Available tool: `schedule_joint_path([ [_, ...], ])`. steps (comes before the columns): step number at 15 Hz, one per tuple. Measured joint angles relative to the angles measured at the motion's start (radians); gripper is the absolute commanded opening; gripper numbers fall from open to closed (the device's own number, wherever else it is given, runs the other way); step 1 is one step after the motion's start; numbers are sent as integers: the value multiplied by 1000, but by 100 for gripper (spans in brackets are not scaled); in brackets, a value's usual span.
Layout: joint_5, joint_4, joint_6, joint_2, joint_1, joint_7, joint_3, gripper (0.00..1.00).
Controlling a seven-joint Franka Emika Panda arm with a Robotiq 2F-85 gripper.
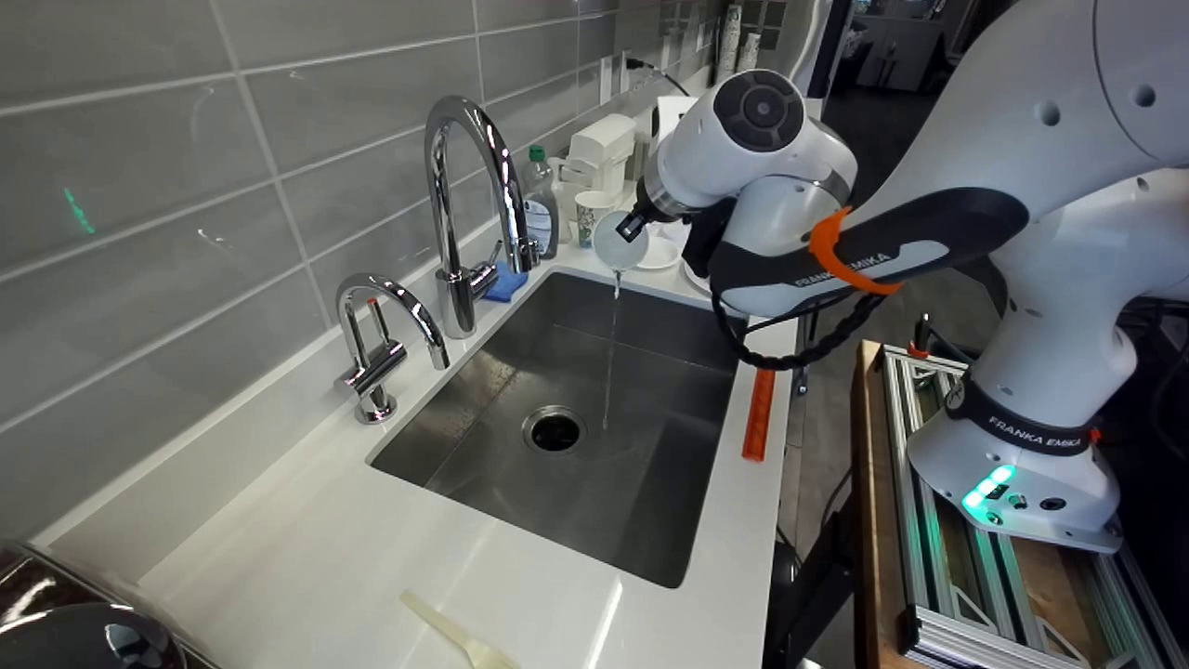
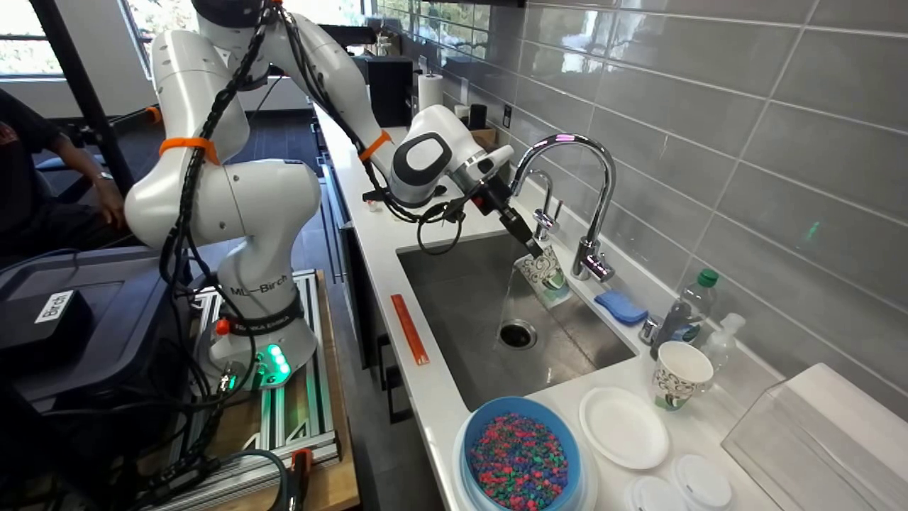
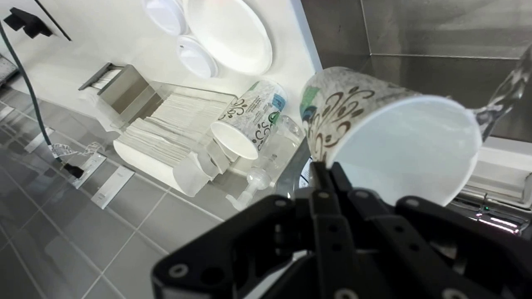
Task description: Pour the water in the cup out
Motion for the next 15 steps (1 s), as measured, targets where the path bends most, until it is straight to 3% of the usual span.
schedule_joint_path([
  [15,8,1,-36,109,28,1,-20,1],
])
